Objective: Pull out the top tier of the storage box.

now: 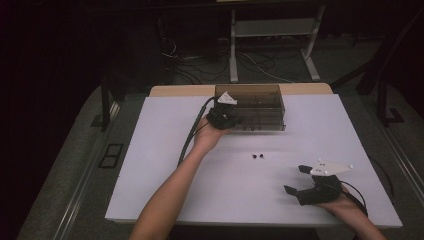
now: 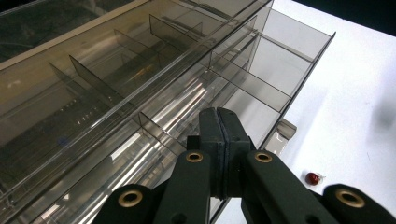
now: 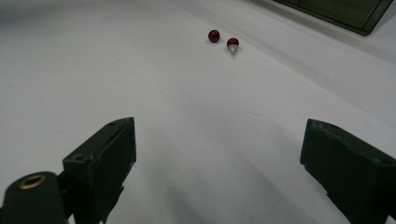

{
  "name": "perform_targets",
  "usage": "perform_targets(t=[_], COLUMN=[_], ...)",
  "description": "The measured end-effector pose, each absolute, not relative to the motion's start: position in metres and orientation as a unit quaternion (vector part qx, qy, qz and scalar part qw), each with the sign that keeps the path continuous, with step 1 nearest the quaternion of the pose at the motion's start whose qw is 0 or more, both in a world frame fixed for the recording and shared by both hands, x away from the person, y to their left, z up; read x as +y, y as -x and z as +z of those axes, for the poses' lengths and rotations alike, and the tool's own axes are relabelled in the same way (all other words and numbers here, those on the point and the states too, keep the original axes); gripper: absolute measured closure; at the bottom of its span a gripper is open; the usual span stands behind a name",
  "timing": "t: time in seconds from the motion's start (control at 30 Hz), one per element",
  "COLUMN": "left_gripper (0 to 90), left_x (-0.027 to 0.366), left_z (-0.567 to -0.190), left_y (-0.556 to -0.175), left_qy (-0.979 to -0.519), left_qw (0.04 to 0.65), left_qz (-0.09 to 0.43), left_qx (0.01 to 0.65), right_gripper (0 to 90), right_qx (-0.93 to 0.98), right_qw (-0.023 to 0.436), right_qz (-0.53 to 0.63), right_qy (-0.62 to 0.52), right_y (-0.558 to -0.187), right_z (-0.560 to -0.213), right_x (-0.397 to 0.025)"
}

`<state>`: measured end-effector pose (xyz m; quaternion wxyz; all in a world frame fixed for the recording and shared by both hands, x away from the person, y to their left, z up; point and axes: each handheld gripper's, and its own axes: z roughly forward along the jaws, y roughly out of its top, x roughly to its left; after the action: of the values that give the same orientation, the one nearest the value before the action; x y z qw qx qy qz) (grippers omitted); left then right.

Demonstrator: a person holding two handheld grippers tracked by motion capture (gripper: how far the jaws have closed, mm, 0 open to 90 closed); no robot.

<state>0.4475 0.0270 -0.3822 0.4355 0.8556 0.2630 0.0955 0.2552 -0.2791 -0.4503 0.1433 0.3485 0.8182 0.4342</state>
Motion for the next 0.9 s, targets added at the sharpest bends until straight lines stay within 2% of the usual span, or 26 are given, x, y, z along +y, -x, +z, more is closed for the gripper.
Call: perform_targets(t=[0.9], left_gripper=[89.2], left_x=[0.028], left_z=[-0.386], left_y=[-0.435], left_qy=[-0.855], left_qw=[0.442], left_qz=[0.085], left_qx=[0.259], right_gripper=[10.0], right_qx=[0.819], right_qw=[0.143], right_qz=[0.433], right_qy=[-0.348], right_y=[-0.255], right_z=[-0.45], right_x=[-0.279])
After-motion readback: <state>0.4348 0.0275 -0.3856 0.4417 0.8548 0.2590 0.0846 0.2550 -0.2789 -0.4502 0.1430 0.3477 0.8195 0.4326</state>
